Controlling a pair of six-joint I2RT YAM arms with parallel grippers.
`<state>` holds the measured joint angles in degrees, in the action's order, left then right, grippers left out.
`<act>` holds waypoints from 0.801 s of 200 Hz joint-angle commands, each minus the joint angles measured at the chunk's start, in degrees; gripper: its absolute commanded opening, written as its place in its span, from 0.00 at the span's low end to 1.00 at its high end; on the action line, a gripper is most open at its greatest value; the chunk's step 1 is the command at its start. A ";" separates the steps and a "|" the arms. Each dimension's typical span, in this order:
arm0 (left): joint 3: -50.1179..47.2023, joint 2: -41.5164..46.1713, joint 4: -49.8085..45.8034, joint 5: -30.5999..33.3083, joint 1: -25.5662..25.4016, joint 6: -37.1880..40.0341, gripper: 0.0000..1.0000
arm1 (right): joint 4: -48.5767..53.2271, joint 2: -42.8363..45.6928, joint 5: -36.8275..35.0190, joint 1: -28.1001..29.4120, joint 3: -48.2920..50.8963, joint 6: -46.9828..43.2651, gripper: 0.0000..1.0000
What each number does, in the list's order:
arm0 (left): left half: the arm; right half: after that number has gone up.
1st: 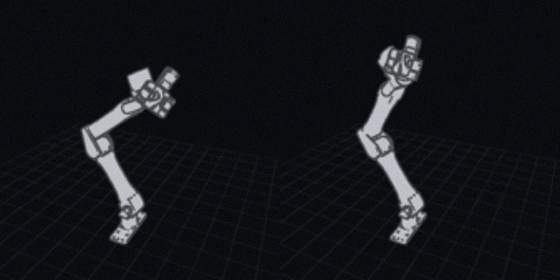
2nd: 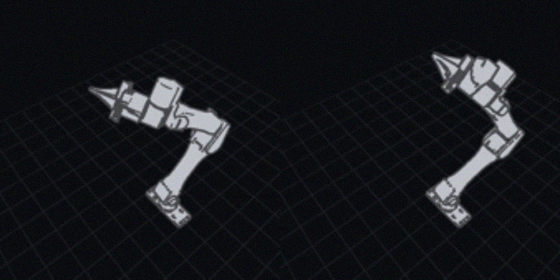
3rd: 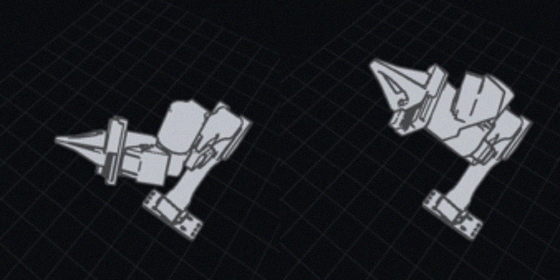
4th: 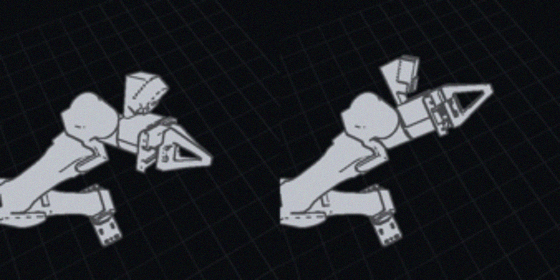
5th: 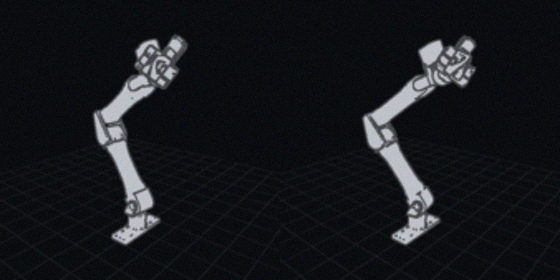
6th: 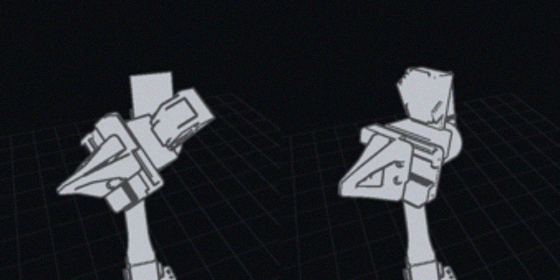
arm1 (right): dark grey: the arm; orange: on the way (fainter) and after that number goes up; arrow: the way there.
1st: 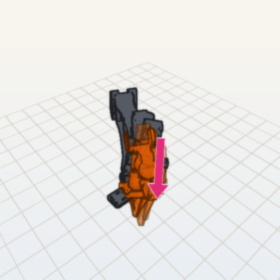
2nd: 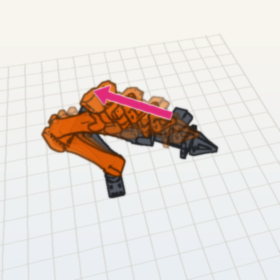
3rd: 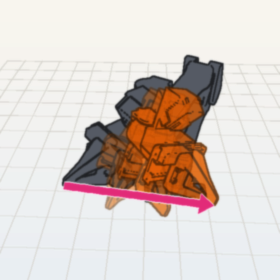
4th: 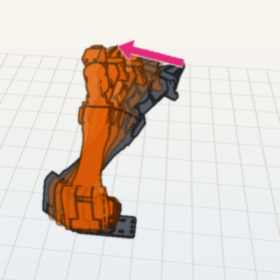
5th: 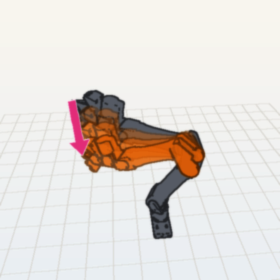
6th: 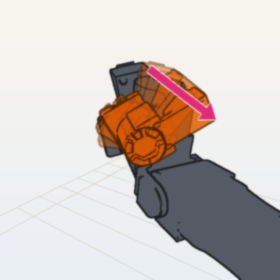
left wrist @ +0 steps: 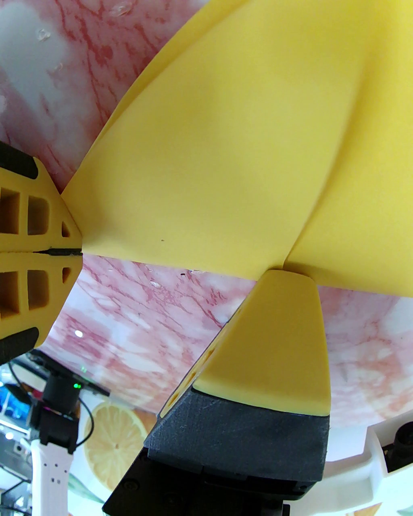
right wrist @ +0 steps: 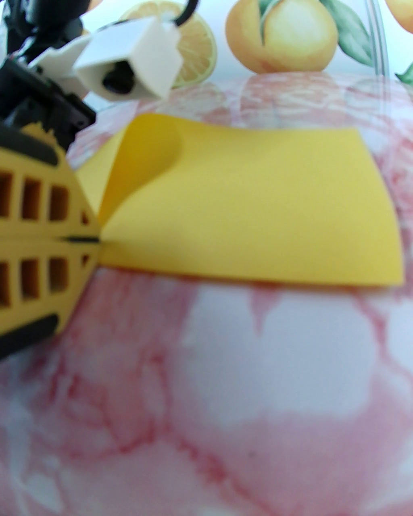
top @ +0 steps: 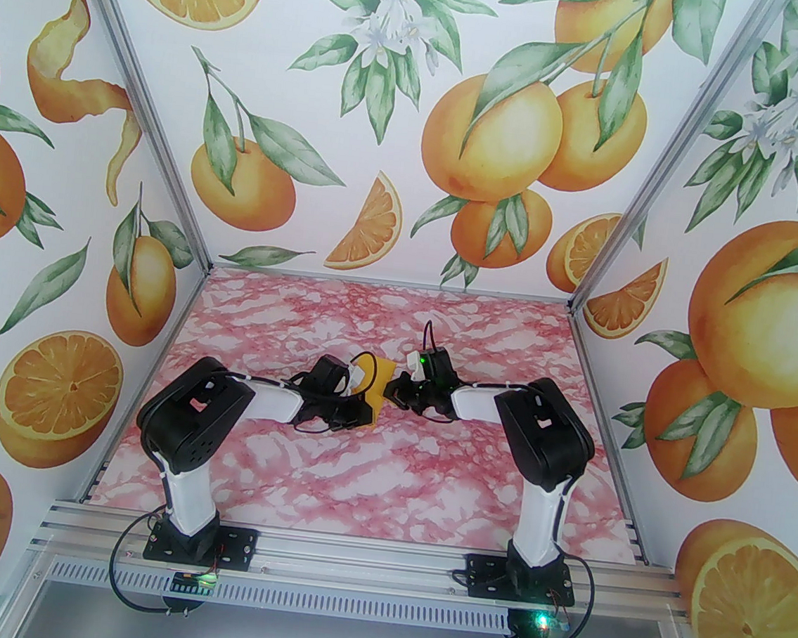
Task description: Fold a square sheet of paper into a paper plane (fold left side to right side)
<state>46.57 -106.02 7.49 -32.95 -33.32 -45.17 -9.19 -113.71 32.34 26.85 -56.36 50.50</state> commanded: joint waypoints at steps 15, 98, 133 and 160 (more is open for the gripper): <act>0.21 0.82 -4.99 -0.03 -1.01 2.01 0.00 | -0.10 -1.35 -1.75 -0.26 -0.08 -0.38 0.00; 0.64 -0.06 -5.07 1.03 -0.96 1.54 0.00 | 0.40 0.76 -3.07 -0.29 1.12 -0.49 0.00; 0.63 0.35 -4.97 0.90 -0.96 1.88 0.00 | 0.73 0.19 -3.51 -0.23 1.26 -0.36 0.00; 0.47 1.32 -4.84 -0.35 -1.17 2.80 0.00 | 1.28 -0.27 -3.69 -0.25 1.25 -0.49 0.00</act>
<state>47.03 -105.73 5.76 -32.58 -33.78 -44.36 -9.58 -113.62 31.88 26.87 -56.03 50.52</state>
